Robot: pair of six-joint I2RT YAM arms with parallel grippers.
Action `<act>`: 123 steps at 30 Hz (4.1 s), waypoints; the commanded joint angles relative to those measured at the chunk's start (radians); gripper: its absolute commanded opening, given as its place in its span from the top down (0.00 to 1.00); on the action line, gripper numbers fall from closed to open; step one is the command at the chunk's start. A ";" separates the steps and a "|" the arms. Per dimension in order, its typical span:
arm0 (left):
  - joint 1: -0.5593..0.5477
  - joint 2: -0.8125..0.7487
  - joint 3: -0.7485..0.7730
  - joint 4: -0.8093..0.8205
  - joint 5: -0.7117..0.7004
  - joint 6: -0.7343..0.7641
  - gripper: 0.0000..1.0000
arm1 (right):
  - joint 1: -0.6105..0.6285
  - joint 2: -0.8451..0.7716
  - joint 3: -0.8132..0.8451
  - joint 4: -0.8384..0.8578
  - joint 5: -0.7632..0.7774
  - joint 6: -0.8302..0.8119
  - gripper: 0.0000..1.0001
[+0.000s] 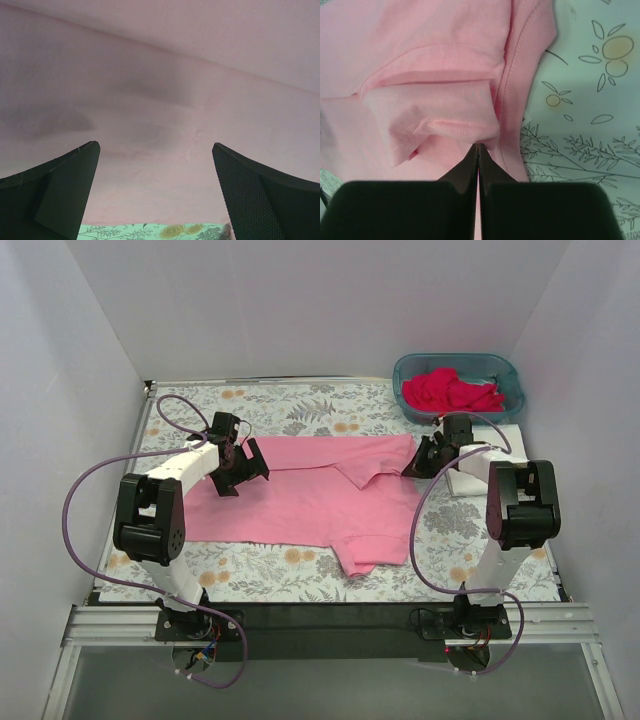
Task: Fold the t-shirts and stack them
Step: Fold the tshirt
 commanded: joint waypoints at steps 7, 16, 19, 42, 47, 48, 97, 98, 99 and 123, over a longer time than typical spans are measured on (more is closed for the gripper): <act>-0.005 -0.027 0.013 0.004 0.014 0.013 0.12 | 0.000 -0.056 0.004 0.018 0.054 0.008 0.79; -0.005 -0.035 0.006 -0.001 0.008 0.010 0.12 | -0.001 -0.022 0.017 0.030 0.092 0.032 0.71; -0.005 -0.030 0.009 -0.001 0.010 0.008 0.12 | -0.001 -0.007 0.016 0.042 0.083 0.043 0.71; -0.005 -0.032 -0.003 0.007 0.014 0.008 0.12 | -0.001 -0.106 -0.062 0.027 0.003 0.091 0.99; -0.006 -0.027 -0.009 0.010 0.022 0.008 0.12 | 0.002 -0.142 -0.104 -0.021 -0.030 0.097 0.99; -0.005 -0.027 -0.010 0.013 0.022 0.008 0.12 | 0.006 -0.143 -0.110 -0.027 -0.037 0.095 0.99; -0.009 -0.041 -0.033 0.036 0.047 0.013 0.12 | 0.502 -0.220 0.037 -0.091 0.348 -0.287 0.58; -0.011 -0.042 -0.035 0.037 0.047 0.014 0.12 | 0.540 -0.212 0.036 -0.076 0.371 -0.294 0.58; -0.014 -0.045 -0.037 0.037 0.044 0.014 0.12 | 0.557 -0.203 0.033 -0.059 0.406 -0.299 0.58; -0.037 -0.098 -0.084 0.024 0.037 0.011 0.12 | 0.681 -0.008 0.033 0.059 0.733 -0.204 0.62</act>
